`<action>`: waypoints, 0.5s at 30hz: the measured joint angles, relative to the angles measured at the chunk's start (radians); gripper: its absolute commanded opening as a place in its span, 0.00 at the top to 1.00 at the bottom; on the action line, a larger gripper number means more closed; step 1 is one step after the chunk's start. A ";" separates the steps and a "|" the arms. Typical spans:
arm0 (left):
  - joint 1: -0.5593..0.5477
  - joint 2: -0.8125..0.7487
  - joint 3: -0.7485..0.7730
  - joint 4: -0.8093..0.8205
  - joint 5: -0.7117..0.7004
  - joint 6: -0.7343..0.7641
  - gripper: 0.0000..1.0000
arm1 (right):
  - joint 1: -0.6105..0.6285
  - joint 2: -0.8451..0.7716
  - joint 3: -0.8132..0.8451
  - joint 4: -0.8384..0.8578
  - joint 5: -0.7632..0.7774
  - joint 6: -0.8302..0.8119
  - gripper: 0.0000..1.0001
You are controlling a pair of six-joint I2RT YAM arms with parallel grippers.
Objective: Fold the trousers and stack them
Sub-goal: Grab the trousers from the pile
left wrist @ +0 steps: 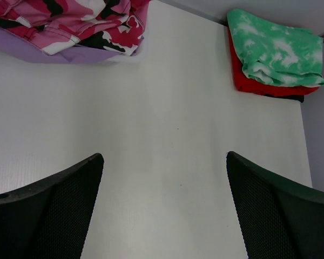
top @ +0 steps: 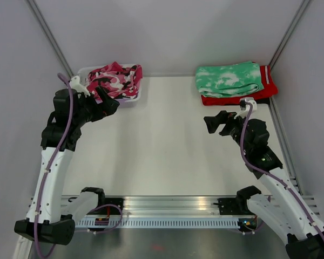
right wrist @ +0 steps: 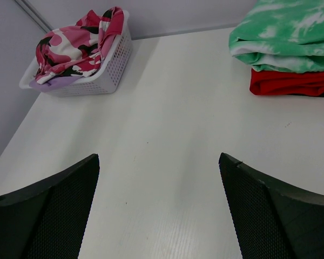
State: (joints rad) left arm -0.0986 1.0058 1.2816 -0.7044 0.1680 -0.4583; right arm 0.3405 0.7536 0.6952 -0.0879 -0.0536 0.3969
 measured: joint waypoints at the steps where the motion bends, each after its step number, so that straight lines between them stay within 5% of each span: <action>1: 0.000 -0.005 -0.004 0.008 -0.009 0.000 0.00 | 0.000 -0.008 -0.003 0.002 -0.003 0.000 0.02; 6: 0.000 0.119 0.053 0.049 -0.111 -0.013 0.00 | 0.000 -0.037 -0.045 0.021 -0.008 0.013 0.02; 15: 0.048 0.780 0.544 0.084 -0.304 -0.042 0.00 | 0.000 -0.020 -0.079 0.029 -0.039 0.071 0.02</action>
State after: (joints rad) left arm -0.0502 1.7863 1.8256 -0.6205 -0.1360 -0.4999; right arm 0.3405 0.7338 0.6159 -0.0586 -0.0925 0.4679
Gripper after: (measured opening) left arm 0.993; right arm 0.979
